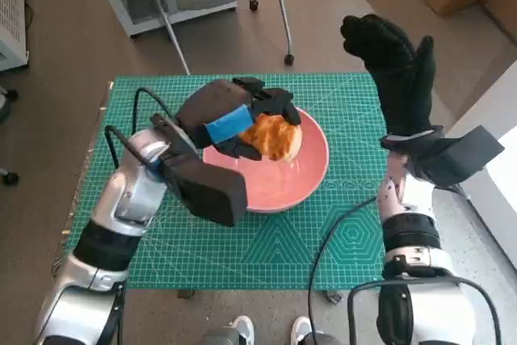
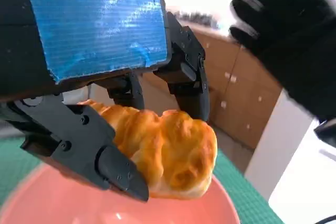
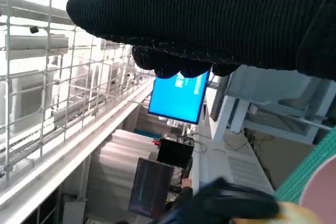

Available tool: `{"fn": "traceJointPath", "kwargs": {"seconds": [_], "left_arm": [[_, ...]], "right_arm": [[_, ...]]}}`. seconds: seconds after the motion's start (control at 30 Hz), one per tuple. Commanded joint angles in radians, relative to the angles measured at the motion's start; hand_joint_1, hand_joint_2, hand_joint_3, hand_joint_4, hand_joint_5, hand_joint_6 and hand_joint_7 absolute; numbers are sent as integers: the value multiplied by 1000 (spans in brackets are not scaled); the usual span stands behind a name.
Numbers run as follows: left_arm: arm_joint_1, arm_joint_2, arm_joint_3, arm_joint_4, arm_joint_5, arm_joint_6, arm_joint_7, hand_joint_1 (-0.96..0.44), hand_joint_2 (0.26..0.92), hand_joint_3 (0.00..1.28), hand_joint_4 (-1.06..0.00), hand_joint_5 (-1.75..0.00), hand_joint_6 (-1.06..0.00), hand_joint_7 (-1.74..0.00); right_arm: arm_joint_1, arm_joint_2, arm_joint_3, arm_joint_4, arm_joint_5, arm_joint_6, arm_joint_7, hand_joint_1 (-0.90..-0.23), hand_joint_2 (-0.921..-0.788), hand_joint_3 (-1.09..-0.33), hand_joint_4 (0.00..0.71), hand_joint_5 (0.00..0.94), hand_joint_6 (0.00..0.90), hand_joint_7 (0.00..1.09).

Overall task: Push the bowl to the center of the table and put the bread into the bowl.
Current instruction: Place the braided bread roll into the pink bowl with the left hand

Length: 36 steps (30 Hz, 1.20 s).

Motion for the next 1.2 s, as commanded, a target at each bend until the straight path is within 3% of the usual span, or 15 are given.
{"fn": "traceJointPath", "kwargs": {"seconds": [0.03,0.07,0.1,0.2,0.33,0.63,0.93,1.2], "left_arm": [[-38,-7,-9,44,9,-26,19,0,847,261,-579,-1266,-606,-1238],[-34,-7,-6,40,1,-21,8,0,874,260,-527,-1288,-550,-1311],[-32,-7,-4,39,-5,-18,1,-25,857,230,-467,-1041,-446,-1106],[-18,-4,1,21,-20,-6,-19,-75,855,131,-433,-527,-336,-716],[-4,-2,3,-8,-27,28,-50,-161,839,47,-278,-161,-181,-495],[-1,17,8,-52,-30,54,-91,-302,805,4,-114,-6,-60,-407],[24,70,50,-108,-71,17,-106,-338,790,0,-73,-3,-36,-409],[103,155,158,-285,-141,71,-159,-327,767,1,-121,-3,-177,-212]], "right_arm": [[27,-12,-7,2,8,13,9,-580,-921,-610,326,0,462,0],[27,-13,-8,2,8,12,6,-577,-921,-610,325,0,461,0],[26,-14,-8,3,7,13,4,-576,-921,-609,324,0,459,0],[24,-16,-9,4,4,10,-3,-574,-921,-606,326,1,459,0],[23,-18,-9,8,-3,-1,-10,-573,-921,-603,329,3,459,1],[23,-19,-4,6,-13,-26,-20,-563,-921,-602,331,2,458,0],[15,-6,3,1,-4,-26,-13,-562,-921,-603,329,1,458,0],[8,1,9,4,2,-12,-3,-560,-921,-604,322,0,458,1]]}}
